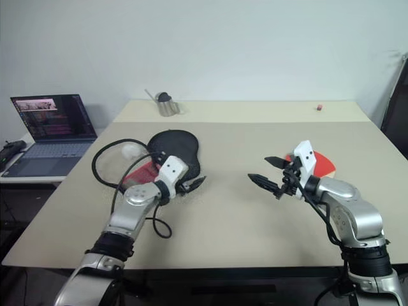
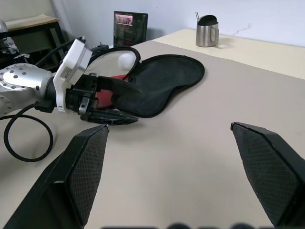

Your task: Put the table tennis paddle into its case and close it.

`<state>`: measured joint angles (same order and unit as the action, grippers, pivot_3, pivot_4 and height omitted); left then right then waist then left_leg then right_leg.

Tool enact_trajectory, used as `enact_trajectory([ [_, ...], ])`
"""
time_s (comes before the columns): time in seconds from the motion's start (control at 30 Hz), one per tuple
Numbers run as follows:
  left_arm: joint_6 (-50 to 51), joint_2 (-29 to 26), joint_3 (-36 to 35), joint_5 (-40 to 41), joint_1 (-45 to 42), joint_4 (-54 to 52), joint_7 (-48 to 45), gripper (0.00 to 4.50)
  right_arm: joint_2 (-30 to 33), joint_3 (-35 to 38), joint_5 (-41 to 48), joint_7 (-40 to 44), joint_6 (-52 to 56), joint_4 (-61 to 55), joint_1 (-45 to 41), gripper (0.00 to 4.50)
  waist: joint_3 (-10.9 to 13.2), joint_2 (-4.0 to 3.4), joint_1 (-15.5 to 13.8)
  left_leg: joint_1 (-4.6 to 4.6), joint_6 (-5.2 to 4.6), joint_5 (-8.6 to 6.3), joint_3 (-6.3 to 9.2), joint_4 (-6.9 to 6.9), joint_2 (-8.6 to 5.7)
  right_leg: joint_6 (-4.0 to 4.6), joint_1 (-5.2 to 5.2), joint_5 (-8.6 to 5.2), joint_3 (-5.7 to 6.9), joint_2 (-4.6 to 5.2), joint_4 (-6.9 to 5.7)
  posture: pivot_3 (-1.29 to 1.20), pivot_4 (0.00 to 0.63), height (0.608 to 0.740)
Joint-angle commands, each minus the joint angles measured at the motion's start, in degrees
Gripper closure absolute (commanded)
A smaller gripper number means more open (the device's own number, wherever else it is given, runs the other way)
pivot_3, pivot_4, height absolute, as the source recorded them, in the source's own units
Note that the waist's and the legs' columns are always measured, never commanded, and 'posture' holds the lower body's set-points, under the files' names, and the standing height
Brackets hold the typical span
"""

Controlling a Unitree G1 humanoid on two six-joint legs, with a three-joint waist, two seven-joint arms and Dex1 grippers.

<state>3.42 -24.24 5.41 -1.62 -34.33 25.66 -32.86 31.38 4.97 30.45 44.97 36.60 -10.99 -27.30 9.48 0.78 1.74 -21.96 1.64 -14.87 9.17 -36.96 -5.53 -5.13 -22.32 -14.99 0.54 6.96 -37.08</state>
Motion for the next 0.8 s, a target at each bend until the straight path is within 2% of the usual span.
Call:
enact_trajectory([
  [0.03, -0.7, -1.6, -1.1, -1.4, 1.3, -2.1, 1.9, 0.01, 0.4, 0.5, 0.9, 0.2, -0.4, -2.0, -0.2, 0.0, 0.0, 0.0, 0.0, 0.0, 0.0, 0.0, 0.0, -0.01, 0.0, 0.0, 0.0, 0.0, 0.0, 0.0, 0.0, 0.0, 0.15, 0.74],
  [0.27, -0.5, -3.0, -1.8, -2.4, 3.1, -1.4, 3.9, 0.01, 0.2, 0.0, 0.8, 0.5, -0.5, -1.5, -0.6, 0.0, 0.0, 0.0, -0.1, -0.01, 0.0, 0.0, 0.01, -0.02, 0.0, 0.0, 0.0, 0.0, 0.01, 0.0, -0.01, 0.0, 0.15, 0.74],
  [0.63, -7.2, -5.4, 0.8, -9.0, -2.5, 10.0, 8.7, 0.01, 0.1, 0.0, 0.8, 0.2, -0.6, -1.3, -0.4, 0.0, 0.0, 0.0, 0.0, 0.01, 0.0, 0.0, -0.01, -0.02, 0.0, 0.0, 0.01, 0.0, 0.01, 0.0, -0.05, 0.0, 0.15, 0.74],
  [0.8, -9.7, -4.9, 1.8, -10.4, -4.9, 15.0, 9.8, 0.01, 0.1, 0.1, 0.8, 0.1, -0.6, -1.4, -0.1, 0.0, 0.0, 0.0, 0.0, 0.05, 0.0, 0.0, -0.01, -0.03, 0.0, 0.0, 0.01, 0.0, 0.0, 0.0, -0.11, 0.0, 0.15, 0.74],
])
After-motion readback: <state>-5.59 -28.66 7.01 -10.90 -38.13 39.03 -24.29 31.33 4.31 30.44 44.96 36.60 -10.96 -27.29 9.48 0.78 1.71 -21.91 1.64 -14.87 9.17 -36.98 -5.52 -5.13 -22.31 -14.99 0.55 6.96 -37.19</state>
